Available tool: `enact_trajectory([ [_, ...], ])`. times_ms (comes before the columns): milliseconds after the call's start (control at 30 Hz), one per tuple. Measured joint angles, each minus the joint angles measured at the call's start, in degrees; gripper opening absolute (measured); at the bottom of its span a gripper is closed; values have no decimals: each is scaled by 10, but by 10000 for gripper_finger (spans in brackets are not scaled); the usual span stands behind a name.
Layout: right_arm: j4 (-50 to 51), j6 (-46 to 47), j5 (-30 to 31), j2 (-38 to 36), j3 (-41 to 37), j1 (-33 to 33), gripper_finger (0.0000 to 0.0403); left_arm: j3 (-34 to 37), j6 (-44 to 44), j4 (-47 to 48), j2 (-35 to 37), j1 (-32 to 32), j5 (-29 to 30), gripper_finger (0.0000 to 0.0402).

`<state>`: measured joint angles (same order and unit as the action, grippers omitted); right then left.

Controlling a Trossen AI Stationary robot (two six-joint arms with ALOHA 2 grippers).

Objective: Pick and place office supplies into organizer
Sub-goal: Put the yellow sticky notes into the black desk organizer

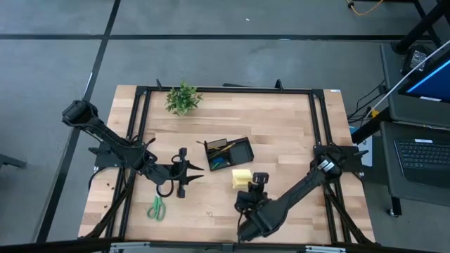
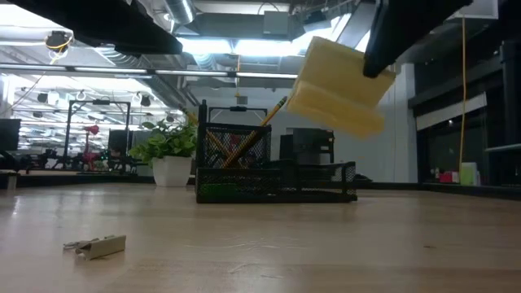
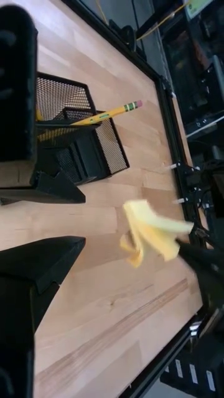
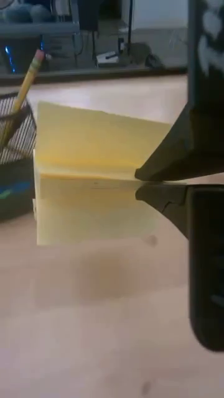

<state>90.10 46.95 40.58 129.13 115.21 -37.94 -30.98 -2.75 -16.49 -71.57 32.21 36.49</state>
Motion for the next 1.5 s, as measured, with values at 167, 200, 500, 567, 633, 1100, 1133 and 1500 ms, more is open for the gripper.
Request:
enact_trajectory([
  [167, 0, -37, 2, -40, -55, 22, 6, 0, 1, 0, 0, 0, 0, 90],
  [200, 0, -43, 3, -48, -66, 25, 6, 0, 1, 0, 0, 0, 0, 90],
  [500, -2, -123, 26, -93, -140, 63, 6, 0, 1, -5, 0, 0, 0, 90],
  [567, -5, -140, 31, -96, -151, 72, 6, 0, 0, -5, 0, 0, 0, 90],
  [633, -6, -152, 31, -97, -159, 81, 6, 0, 1, -5, 0, 0, 0, 90],
  [1100, -84, -295, 28, -97, -164, 147, 6, 0, 0, -5, 0, 0, 0, 90],
  [1133, -85, -299, 28, -97, -164, 151, 6, 0, 0, -5, 0, 0, 0, 90],
  [1500, -142, -382, 11, -97, -164, 172, 6, 0, 0, -5, 0, 0, 0, 90],
])
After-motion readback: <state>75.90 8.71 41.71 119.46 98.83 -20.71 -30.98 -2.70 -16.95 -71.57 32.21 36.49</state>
